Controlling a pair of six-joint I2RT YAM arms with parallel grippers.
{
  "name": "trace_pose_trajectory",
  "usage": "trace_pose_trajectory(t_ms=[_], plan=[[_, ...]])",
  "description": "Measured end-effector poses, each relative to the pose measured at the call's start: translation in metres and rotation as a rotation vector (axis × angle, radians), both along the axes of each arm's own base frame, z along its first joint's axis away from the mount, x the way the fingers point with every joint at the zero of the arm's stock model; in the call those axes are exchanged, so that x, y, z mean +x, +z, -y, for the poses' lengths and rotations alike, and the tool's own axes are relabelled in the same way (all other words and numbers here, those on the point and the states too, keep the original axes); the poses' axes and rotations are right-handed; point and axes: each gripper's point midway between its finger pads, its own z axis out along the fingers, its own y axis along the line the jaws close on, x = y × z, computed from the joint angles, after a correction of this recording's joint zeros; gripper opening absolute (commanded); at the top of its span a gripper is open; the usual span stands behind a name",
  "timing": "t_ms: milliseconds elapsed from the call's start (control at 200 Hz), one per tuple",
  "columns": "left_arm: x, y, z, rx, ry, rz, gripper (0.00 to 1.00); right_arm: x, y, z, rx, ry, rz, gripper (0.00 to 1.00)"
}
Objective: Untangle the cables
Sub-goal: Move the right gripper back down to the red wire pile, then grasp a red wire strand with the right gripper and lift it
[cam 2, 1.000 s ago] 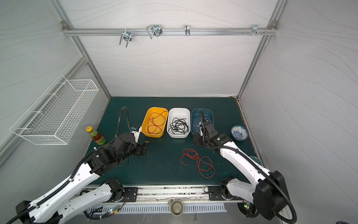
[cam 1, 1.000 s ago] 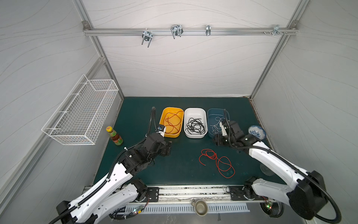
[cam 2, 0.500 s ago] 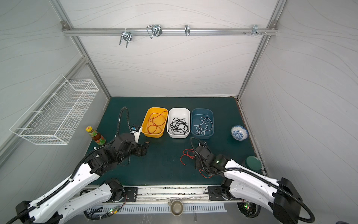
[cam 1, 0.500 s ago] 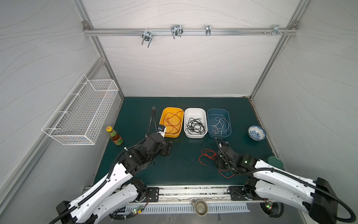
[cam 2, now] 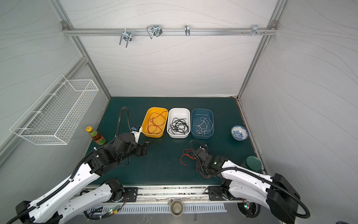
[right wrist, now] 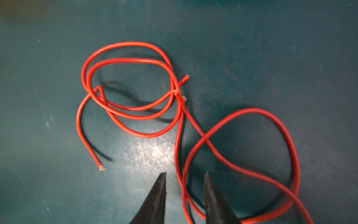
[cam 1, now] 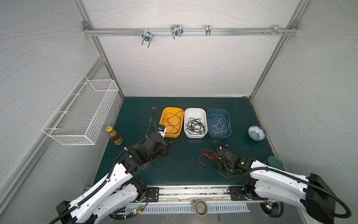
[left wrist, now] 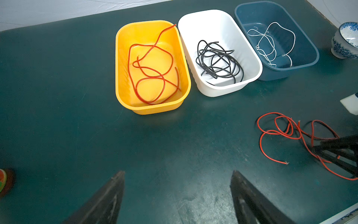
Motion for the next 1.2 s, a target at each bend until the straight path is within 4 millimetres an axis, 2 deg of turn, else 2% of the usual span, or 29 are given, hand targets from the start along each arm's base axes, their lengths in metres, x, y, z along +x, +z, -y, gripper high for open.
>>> trace_pose_trajectory(t_ms=[385,985,1200], plan=[[0.000,0.000,0.000,0.000,0.000,0.000,0.86,0.005,-0.007,0.000,-0.032,-0.011,0.006,0.15],[0.000,0.000,0.000,0.000,0.000,0.000,0.86,0.011,-0.010,-0.003,-0.030,-0.024,0.022,0.16],[0.000,0.000,0.000,0.000,0.000,0.000,0.86,0.012,-0.012,0.000,-0.027,-0.037,0.023,0.00]])
